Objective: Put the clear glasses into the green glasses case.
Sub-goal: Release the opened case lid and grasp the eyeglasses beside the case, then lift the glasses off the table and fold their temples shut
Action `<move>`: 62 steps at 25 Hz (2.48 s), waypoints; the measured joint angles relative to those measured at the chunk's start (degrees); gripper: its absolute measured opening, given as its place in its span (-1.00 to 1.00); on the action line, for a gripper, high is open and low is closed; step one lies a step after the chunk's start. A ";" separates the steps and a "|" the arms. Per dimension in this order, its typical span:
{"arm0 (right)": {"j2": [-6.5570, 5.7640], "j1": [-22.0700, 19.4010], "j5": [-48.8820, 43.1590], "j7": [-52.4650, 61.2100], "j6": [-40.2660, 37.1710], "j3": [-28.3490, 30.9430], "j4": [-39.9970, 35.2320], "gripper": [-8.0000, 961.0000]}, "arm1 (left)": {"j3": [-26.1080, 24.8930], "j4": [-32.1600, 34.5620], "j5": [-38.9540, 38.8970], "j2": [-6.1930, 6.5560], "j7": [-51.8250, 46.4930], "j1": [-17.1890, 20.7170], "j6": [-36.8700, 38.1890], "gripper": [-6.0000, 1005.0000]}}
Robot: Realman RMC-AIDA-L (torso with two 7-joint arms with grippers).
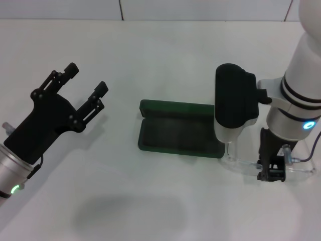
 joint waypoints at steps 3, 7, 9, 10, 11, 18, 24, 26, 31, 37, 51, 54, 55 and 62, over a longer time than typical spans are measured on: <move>0.00 0.06 -1.09 0.04 -0.48 0.47 0.06 -0.56 | 0.00 0.00 -0.07 0.01 0.00 -0.12 -0.10 0.49; 0.02 0.06 -1.63 0.04 -0.48 0.82 -0.03 -0.57 | 0.00 0.00 -0.18 0.02 0.00 -0.15 -0.20 0.49; 0.07 0.06 -2.09 0.04 -0.49 0.84 -0.03 -0.58 | 0.00 0.00 -0.18 0.02 0.00 -0.17 -0.22 0.49; 0.09 0.06 -2.38 0.04 -0.49 0.85 -0.03 -0.58 | 0.00 0.00 -0.19 0.02 0.00 -0.17 -0.22 0.48; 0.11 0.05 -2.42 0.03 -0.49 0.85 -0.02 -0.59 | 0.00 0.00 -0.18 0.02 0.00 -0.18 -0.22 0.48; -0.09 -0.19 -2.54 -0.14 -0.50 1.75 -0.18 -0.62 | -0.09 0.00 -0.35 0.02 0.00 -0.18 -0.22 0.48; -0.34 -1.40 -2.50 -3.21 -1.31 6.25 -2.00 -0.67 | 0.13 0.02 -0.54 0.03 -0.08 -0.18 0.24 0.48; -0.33 -2.75 -2.10 -5.39 -1.98 9.11 -3.32 -0.69 | 0.27 0.15 -0.32 0.03 -0.53 -0.18 0.93 0.48; -0.26 -7.77 -0.55 -11.36 -3.46 17.20 -9.13 -0.74 | 0.19 0.63 -0.37 0.17 -3.73 -0.23 3.78 0.49; -0.06 -14.10 6.27 -23.53 -2.38 25.98 -12.90 -0.74 | 0.09 1.15 -0.49 0.50 -8.99 -0.68 6.26 0.48; 0.28 -23.35 34.03 -68.62 11.61 27.75 -1.50 -0.74 | 0.56 6.80 13.84 4.50 -29.34 -11.77 9.00 0.47; 0.27 -25.13 42.70 -78.93 12.09 27.20 1.14 -0.74 | 0.46 7.32 16.97 4.47 -30.31 -13.19 9.07 0.47; 0.21 -25.82 45.50 -82.46 11.93 27.06 1.81 -0.74 | 0.46 7.34 17.54 4.44 -30.35 -13.34 9.09 0.47; 0.02 -28.52 58.22 -97.86 9.44 26.89 7.71 -0.74 | 0.50 7.82 18.71 4.82 -29.93 -13.07 9.99 0.47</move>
